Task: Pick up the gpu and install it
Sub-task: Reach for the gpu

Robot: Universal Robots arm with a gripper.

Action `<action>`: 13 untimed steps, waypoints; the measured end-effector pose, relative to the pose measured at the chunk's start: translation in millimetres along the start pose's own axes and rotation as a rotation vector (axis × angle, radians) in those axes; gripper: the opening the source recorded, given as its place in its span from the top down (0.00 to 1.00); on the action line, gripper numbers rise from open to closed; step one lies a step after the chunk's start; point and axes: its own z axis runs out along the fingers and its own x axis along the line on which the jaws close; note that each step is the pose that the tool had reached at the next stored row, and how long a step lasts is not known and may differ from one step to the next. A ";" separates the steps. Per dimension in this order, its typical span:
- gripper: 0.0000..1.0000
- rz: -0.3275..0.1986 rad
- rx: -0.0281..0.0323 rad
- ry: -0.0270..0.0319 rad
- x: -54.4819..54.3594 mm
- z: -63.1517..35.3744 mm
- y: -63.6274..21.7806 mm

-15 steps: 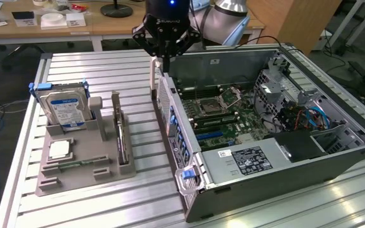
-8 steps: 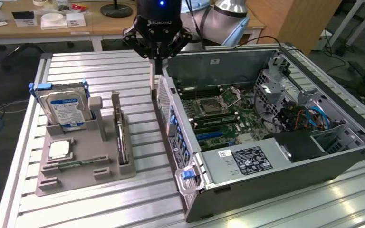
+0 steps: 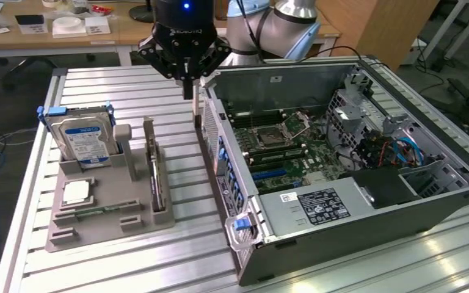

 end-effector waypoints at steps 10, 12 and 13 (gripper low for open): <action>0.89 -0.031 -0.0007 0.0011 16.7 -0.8 -7.2; 0.89 -0.038 -0.0008 0.0014 20.9 -1.0 -8.5; 0.89 -0.040 -0.0009 0.0015 23.4 -1.0 -9.0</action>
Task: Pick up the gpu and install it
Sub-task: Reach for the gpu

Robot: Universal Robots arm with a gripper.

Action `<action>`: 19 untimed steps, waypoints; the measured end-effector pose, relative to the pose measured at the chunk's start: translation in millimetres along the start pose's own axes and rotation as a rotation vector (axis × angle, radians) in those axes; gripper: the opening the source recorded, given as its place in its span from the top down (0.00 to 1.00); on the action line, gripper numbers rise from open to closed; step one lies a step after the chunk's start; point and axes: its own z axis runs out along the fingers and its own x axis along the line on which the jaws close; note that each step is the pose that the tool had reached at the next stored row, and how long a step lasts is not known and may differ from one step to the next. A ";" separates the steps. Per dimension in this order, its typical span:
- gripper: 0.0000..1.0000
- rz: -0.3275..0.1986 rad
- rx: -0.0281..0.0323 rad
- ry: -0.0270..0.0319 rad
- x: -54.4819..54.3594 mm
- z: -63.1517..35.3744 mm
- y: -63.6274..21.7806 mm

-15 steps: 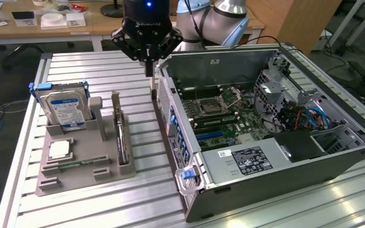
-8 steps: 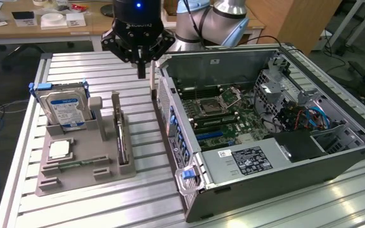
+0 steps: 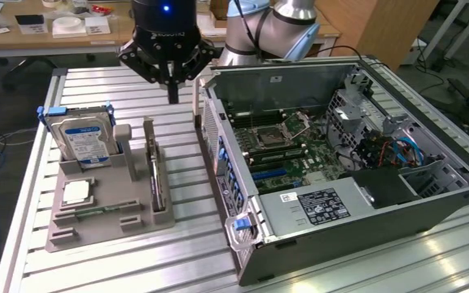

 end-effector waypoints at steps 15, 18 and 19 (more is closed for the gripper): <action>0.89 -0.022 -0.0005 0.0009 44.4 -1.2 -7.2; 0.89 -0.024 -0.0006 0.0010 53.8 -1.4 -8.4; 0.89 -0.024 -0.0005 0.0012 56.7 -1.5 -8.7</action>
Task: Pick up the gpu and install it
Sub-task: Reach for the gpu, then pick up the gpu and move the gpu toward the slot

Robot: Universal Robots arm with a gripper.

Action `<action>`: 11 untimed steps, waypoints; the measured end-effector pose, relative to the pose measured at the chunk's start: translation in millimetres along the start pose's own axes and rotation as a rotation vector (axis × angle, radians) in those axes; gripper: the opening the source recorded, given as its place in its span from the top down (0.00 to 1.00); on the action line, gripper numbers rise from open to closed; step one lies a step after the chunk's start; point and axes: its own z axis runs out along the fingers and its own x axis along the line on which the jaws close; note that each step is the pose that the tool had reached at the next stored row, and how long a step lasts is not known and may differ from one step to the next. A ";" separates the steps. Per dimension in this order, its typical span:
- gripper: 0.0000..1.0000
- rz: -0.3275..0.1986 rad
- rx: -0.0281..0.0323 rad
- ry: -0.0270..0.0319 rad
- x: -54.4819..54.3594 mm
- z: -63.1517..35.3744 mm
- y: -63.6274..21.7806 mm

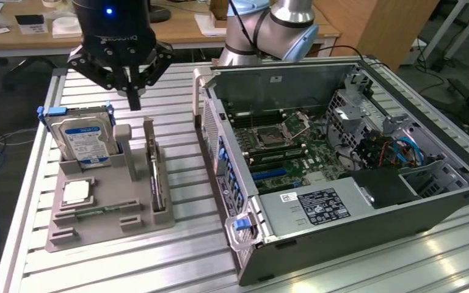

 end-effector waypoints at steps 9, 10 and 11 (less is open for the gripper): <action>0.89 0.000 -0.0001 0.0000 4.1 0.0 -0.3; 0.89 0.000 -0.0001 -0.0001 4.1 0.0 -0.3; 0.89 0.000 -0.0001 0.0000 4.1 0.0 -0.3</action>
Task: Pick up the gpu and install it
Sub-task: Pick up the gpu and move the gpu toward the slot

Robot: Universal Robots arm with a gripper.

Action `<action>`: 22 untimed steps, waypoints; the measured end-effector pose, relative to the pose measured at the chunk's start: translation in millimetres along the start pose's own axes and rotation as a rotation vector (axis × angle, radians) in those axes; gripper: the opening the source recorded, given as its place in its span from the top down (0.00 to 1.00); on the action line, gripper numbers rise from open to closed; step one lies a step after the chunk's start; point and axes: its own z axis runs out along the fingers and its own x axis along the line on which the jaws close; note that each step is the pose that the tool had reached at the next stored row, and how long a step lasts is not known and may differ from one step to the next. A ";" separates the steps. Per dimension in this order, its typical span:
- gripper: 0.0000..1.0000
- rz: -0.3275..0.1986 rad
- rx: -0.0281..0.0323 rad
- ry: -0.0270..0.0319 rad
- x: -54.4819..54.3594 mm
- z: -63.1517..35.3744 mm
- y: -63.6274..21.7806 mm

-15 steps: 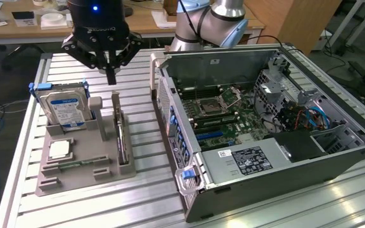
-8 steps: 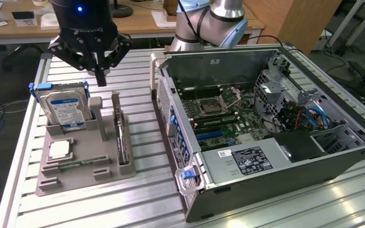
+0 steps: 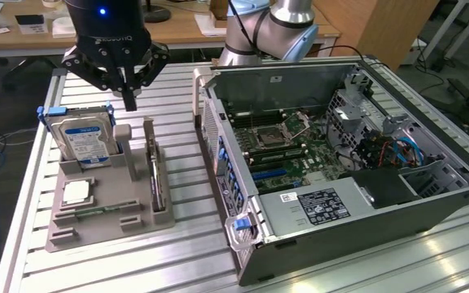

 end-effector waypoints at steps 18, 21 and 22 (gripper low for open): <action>0.42 0.000 0.0018 0.0000 0.1 2.1 1.8; 0.35 0.008 0.0020 -0.0004 0.1 7.5 2.2; 0.35 0.012 0.0022 -0.0005 0.1 9.3 2.2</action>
